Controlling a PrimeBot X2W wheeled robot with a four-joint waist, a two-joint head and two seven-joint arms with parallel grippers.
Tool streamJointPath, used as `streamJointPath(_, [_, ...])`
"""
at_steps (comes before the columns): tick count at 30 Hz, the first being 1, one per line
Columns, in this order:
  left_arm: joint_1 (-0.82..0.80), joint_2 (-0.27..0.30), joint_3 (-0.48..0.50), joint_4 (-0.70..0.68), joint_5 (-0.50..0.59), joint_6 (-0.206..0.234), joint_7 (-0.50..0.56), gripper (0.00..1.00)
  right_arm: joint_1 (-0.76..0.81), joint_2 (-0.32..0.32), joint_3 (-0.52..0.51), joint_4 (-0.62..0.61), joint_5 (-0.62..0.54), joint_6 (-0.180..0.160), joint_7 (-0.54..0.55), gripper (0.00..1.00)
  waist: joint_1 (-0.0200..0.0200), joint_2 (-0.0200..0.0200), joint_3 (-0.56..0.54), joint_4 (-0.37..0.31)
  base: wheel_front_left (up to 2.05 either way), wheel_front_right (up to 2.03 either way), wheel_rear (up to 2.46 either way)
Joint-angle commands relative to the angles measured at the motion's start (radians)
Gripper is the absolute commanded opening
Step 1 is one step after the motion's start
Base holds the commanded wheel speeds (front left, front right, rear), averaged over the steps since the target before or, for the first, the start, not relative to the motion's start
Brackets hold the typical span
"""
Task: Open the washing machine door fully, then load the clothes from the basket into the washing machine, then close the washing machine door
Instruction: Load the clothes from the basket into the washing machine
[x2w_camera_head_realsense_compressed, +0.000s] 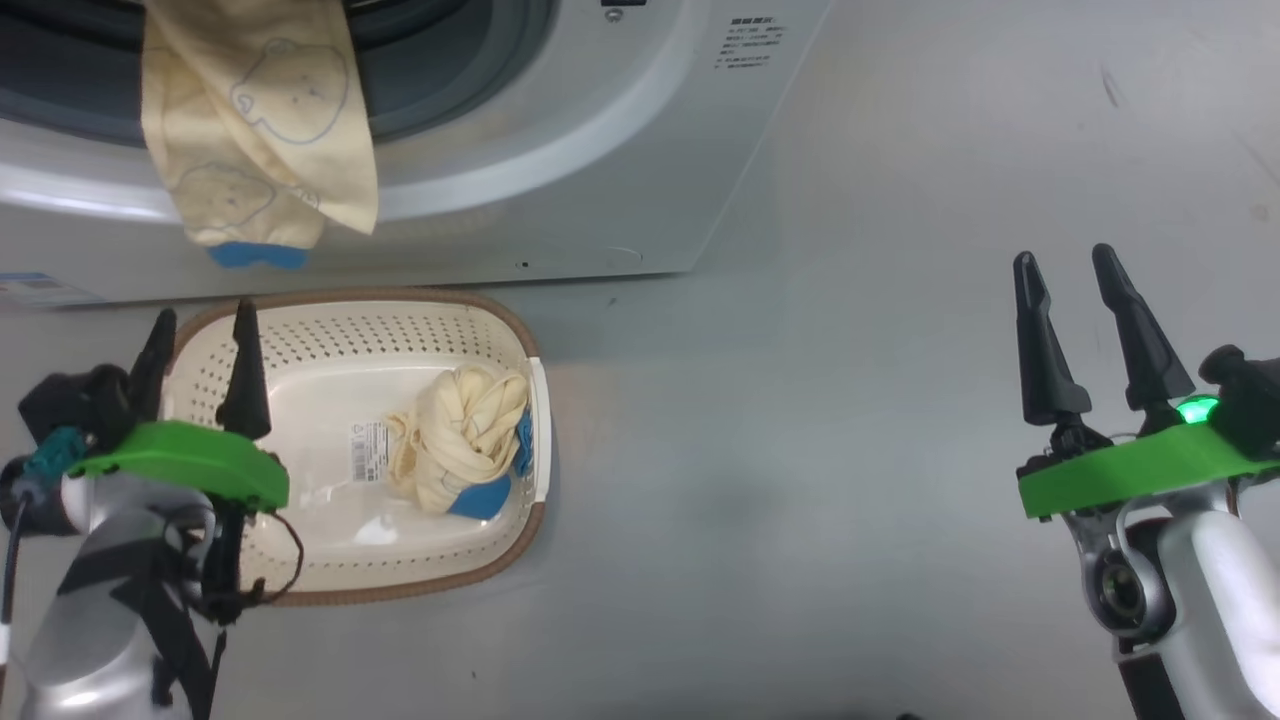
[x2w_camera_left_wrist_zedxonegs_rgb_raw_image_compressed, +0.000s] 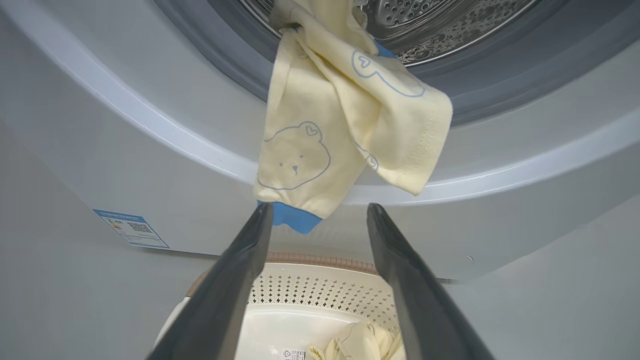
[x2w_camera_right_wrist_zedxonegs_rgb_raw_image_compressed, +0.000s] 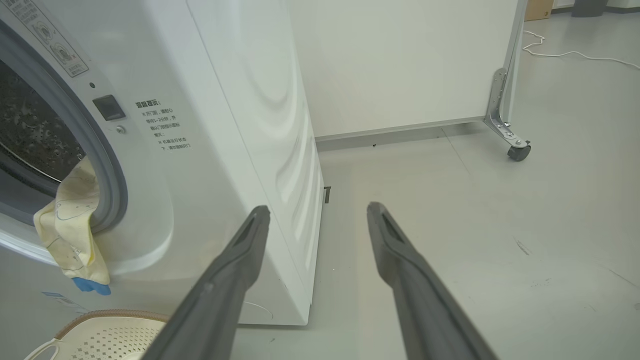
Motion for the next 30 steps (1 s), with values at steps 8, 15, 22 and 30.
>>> streamJointPath(8, [-0.174,0.082,-0.034,0.155,-0.008,0.001,-0.007,1.0,-0.062,0.021,0.041,-0.036,-0.012,0.002,-0.006,1.0,0.0,0.0,0.104,-0.058,0.0,0.0,0.0])
streamJointPath(15, [-0.257,0.103,-0.055,0.251,-0.009,0.001,-0.007,1.0,-0.083,0.036,0.058,-0.04,-0.012,0.002,-0.006,1.0,0.0,0.0,0.146,-0.09,0.0,0.0,0.0])
streamJointPath(22, [-0.344,0.125,-0.068,0.33,-0.006,0.001,-0.007,1.0,-0.101,0.048,0.08,-0.042,-0.012,0.002,-0.006,1.0,0.0,0.0,0.186,-0.122,0.0,0.0,0.0])
streamJointPath(30, [-0.418,0.137,-0.075,0.379,-0.009,0.001,-0.007,1.0,-0.116,0.058,0.098,-0.046,-0.011,0.002,-0.006,1.0,0.0,0.0,0.217,-0.149,0.0,0.0,0.0])
